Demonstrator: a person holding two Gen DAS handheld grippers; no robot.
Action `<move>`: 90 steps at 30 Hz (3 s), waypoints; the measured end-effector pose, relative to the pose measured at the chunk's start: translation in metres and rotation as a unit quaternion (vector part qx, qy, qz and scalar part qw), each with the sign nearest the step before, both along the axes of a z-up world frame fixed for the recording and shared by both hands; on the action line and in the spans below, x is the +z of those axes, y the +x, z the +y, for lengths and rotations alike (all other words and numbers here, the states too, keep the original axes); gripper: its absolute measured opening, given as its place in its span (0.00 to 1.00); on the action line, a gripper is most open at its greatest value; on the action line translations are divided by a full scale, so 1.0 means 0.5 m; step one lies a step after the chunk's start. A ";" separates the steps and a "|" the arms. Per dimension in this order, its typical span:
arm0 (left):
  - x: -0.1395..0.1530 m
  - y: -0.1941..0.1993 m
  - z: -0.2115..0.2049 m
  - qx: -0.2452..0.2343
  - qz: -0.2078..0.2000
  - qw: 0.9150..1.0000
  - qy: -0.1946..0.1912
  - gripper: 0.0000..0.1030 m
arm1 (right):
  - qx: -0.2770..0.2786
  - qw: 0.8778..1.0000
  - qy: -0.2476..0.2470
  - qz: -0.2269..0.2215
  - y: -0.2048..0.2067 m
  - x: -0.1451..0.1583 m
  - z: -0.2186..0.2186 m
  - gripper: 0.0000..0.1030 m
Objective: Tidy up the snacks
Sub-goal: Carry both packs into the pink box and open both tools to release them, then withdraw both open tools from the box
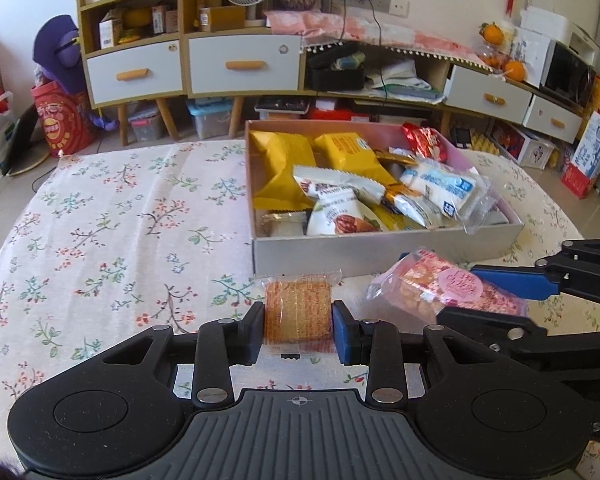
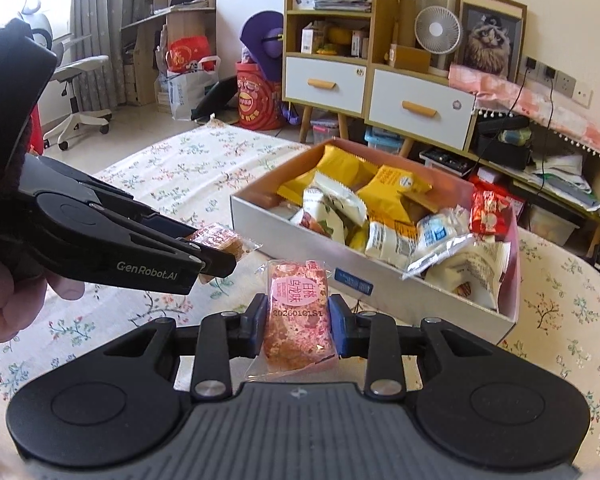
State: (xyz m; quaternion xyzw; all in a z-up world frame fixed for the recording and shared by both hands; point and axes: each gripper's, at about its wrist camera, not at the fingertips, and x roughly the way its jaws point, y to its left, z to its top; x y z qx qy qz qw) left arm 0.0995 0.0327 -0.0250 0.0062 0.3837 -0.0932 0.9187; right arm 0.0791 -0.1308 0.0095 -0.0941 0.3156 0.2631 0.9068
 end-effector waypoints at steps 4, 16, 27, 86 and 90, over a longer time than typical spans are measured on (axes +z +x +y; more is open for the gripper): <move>0.012 -0.001 0.009 0.007 -0.008 1.000 -0.008 0.31 | -0.007 1.000 0.010 -0.013 0.001 0.016 -0.004 0.29; 0.044 0.061 -0.001 -0.001 -0.040 0.999 0.002 0.31 | -0.073 0.996 0.034 -0.048 0.059 0.052 -0.031 0.29; 0.029 0.144 -0.026 -0.027 -0.032 0.999 0.013 0.31 | -0.121 0.991 0.038 -0.048 0.139 0.022 -0.042 0.29; 0.064 -0.101 -0.040 0.043 0.039 0.998 0.011 0.97 | -0.247 0.968 -0.003 0.051 -0.024 0.049 -0.083 1.00; 0.067 -0.109 -0.046 0.049 0.037 0.998 0.021 0.97 | -0.247 0.967 0.006 0.070 -0.040 0.046 -0.085 1.00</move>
